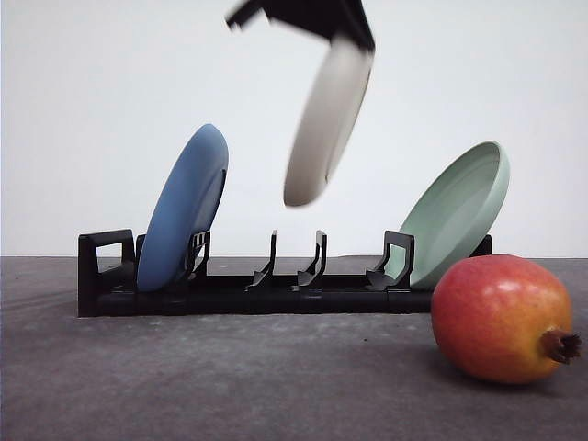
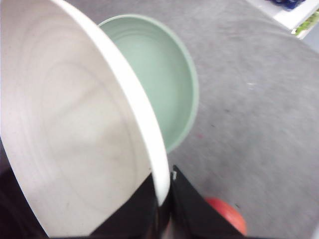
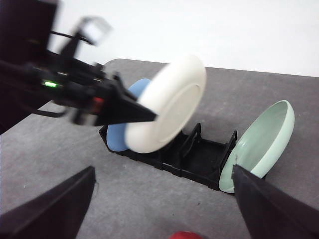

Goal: Place pomegranate in white plate

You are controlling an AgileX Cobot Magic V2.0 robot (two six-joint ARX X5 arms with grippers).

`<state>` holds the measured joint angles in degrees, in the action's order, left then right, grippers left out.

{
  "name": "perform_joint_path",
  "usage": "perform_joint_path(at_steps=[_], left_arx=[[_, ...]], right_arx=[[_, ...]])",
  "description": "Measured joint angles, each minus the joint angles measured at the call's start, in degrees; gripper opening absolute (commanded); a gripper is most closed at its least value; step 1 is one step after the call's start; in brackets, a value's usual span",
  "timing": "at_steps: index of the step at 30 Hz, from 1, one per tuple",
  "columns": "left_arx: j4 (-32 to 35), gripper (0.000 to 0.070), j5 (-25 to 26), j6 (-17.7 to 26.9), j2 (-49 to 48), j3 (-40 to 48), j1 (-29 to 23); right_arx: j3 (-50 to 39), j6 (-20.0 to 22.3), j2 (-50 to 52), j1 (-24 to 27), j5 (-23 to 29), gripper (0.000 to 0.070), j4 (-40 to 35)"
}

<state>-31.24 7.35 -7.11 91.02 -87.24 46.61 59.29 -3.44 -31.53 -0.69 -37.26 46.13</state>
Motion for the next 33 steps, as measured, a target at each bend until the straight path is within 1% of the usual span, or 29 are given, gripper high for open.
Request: perform_joint_path(at_steps=[3,10,13,15,17,20,22,25,29,33], left_arx=[[-4.5,0.0,-1.8,0.1,-3.6,0.0,2.7],[-17.1,0.0,-8.4,1.5,-10.5,0.0,11.5],[-24.1,0.0,-12.6,1.6,-11.7,0.0,15.0],[-30.0,0.0,-16.4,1.6,-11.6,0.0,17.6],[-34.2,0.0,-20.7,1.5,-11.6,0.9,20.1],[-34.5,0.0,-27.2,0.0,-11.6,4.1,23.2],[-34.1,0.0,-29.3,-1.5,-11.6,6.8,24.4],[-32.3,0.0,-29.9,-4.2,-11.5,11.4,25.9],[-27.3,0.0,-30.1,-7.7,-10.3,18.9,27.8],[-22.5,0.0,-31.5,-10.2,-9.2,25.0,29.8]], right_arx=[[0.0,-0.1,0.0,0.0,0.0,0.0557,0.0],[0.0,-1.5,0.0,0.0,0.0,0.0557,0.0],[0.0,-1.8,0.0,0.0,-0.1,0.0557,0.0],[0.0,-2.0,0.0,0.0,-0.1,0.0557,0.0],[0.0,-2.4,0.0,0.0,-0.1,0.0557,0.0],[0.0,-2.8,0.0,0.0,-0.2,0.0557,0.1],[0.0,-2.9,0.0,0.0,-0.2,0.0557,0.2],[0.0,-3.1,0.0,0.0,-0.2,0.0557,0.5],[0.0,-3.3,0.0,0.0,-0.2,0.0557,0.5],[0.0,-3.5,0.0,0.0,-0.2,0.0557,0.5]])
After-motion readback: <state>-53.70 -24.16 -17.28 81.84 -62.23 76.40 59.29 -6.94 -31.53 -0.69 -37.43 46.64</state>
